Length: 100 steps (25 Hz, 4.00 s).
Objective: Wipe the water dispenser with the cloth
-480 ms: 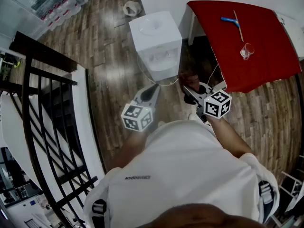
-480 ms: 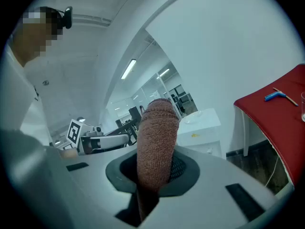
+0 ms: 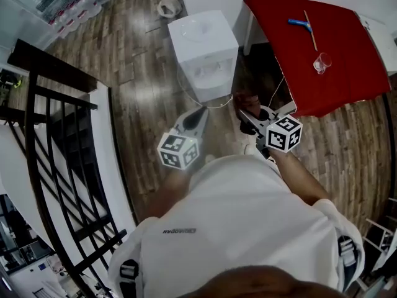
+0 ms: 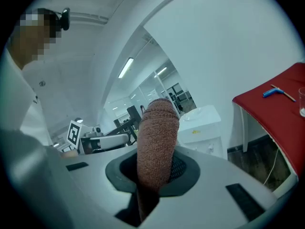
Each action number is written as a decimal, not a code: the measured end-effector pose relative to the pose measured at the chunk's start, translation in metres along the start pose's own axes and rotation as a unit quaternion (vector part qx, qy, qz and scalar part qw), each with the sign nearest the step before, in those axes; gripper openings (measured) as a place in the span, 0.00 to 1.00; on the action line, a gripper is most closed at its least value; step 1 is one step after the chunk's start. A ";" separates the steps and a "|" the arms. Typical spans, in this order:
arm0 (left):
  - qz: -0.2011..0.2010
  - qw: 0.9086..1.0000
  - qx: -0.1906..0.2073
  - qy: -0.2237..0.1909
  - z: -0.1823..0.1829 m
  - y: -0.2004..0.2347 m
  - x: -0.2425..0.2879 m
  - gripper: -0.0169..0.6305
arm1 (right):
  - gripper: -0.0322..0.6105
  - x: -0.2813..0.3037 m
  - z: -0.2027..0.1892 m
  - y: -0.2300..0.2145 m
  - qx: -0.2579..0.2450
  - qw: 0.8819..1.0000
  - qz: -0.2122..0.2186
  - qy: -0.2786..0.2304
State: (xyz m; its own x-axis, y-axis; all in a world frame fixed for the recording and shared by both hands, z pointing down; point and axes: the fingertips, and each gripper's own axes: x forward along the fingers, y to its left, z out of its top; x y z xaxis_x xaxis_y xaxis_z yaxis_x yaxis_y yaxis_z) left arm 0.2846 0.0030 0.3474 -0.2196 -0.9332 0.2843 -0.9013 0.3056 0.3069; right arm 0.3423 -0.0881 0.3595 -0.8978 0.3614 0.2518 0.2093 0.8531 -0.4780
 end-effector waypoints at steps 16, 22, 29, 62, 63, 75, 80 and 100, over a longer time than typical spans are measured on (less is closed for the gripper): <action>-0.072 0.995 0.011 0.065 -0.052 -0.013 -0.031 0.01 | 0.15 0.026 -0.052 0.039 0.025 0.999 -0.045 0.011; -0.090 0.994 0.004 0.069 -0.060 -0.017 -0.038 0.01 | 0.15 0.027 -0.079 0.047 0.034 0.997 -0.060 0.037; -0.088 0.994 0.003 0.061 -0.060 -0.005 -0.050 0.01 | 0.15 0.033 -0.074 0.053 0.020 0.996 -0.073 0.038; 0.025 0.997 0.030 0.069 0.009 0.099 0.085 0.01 | 0.15 0.114 0.059 -0.155 -0.150 0.980 -0.085 0.098; 0.029 0.996 0.031 0.074 0.011 0.103 0.096 0.01 | 0.15 0.118 0.066 -0.166 -0.170 0.976 -0.085 0.104; 0.085 0.988 0.030 0.126 0.038 0.138 0.199 0.01 | 0.15 0.175 0.128 -0.288 -0.408 0.890 -0.085 0.184; 0.107 0.988 0.031 0.111 0.057 0.142 0.228 0.01 | 0.15 0.215 0.153 -0.327 -0.477 0.853 -0.064 0.201; 0.127 0.985 0.021 0.111 0.081 0.163 0.241 0.01 | 0.15 0.352 0.193 -0.386 -0.624 0.742 -0.034 0.244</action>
State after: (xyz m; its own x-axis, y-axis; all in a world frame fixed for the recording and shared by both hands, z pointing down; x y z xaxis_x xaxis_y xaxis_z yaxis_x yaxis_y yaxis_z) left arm 0.0547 -0.1878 0.3918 -0.3564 -0.7622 0.5403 -0.8435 0.5112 0.1648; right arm -0.1289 -0.3628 0.4697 -0.7398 0.1353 0.6590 0.6386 0.4494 0.6247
